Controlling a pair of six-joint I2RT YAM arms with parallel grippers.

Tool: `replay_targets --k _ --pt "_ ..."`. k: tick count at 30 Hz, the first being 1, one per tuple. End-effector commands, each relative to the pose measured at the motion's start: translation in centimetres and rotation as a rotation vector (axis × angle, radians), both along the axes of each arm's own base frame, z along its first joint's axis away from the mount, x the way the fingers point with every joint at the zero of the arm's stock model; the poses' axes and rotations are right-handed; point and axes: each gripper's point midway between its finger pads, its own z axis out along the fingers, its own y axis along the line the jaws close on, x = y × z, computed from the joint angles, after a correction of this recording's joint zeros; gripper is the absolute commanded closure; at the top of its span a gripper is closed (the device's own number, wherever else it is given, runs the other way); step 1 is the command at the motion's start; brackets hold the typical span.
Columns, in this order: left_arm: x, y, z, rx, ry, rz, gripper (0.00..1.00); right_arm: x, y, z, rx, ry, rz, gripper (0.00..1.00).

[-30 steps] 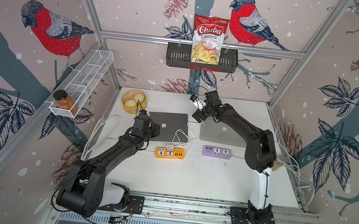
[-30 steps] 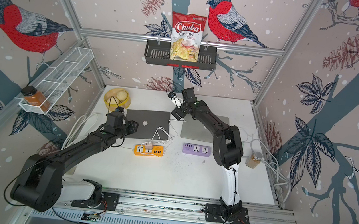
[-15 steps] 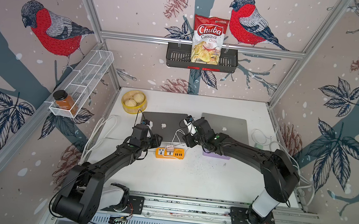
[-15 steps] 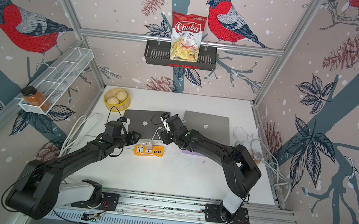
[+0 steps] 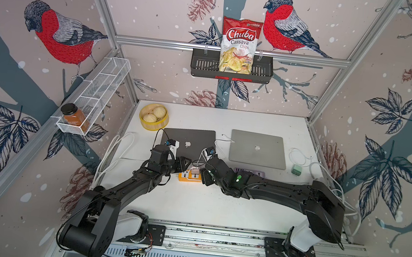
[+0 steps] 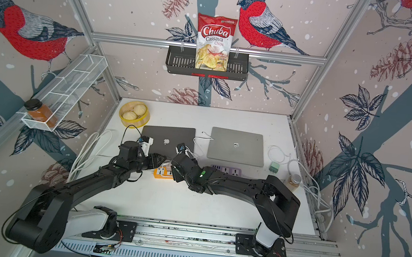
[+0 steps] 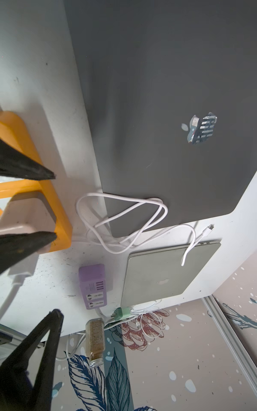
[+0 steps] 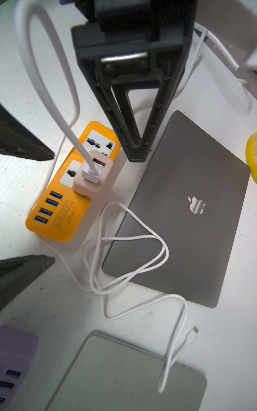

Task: Unplug the laptop charger
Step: Remove the charging cable from the plug.

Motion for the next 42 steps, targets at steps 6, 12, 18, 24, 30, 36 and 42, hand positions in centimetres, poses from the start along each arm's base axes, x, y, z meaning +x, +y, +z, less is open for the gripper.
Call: replay_targets --k 6,12,18,24,30,36,42 --pt "-0.7 -0.6 0.5 -0.042 -0.022 -0.036 0.6 -0.3 2.2 0.1 0.062 0.011 -0.011 0.32" --pt "-1.0 -0.7 0.0 -0.049 -0.012 -0.044 0.6 -0.2 3.7 -0.1 0.077 -0.009 -0.004 0.36" --pt "-1.4 -0.8 -1.1 -0.055 0.018 -0.045 0.6 0.5 3.8 -0.2 0.073 -0.038 -0.04 0.41" --pt "-1.8 -1.0 -1.2 -0.075 0.013 -0.05 0.6 1.0 4.3 -0.6 0.061 -0.051 -0.052 0.48" --pt "-1.9 -1.0 -1.5 -0.073 0.022 -0.053 0.6 1.2 4.7 -1.1 0.061 -0.046 -0.053 0.55" --pt "-2.1 -1.0 -2.2 -0.07 0.044 -0.055 0.6 1.3 4.7 -1.3 0.057 -0.052 -0.053 0.66" --pt "-2.3 -1.0 -2.5 -0.061 0.056 -0.056 0.6 1.0 5.1 -1.6 0.051 -0.055 -0.038 0.74"
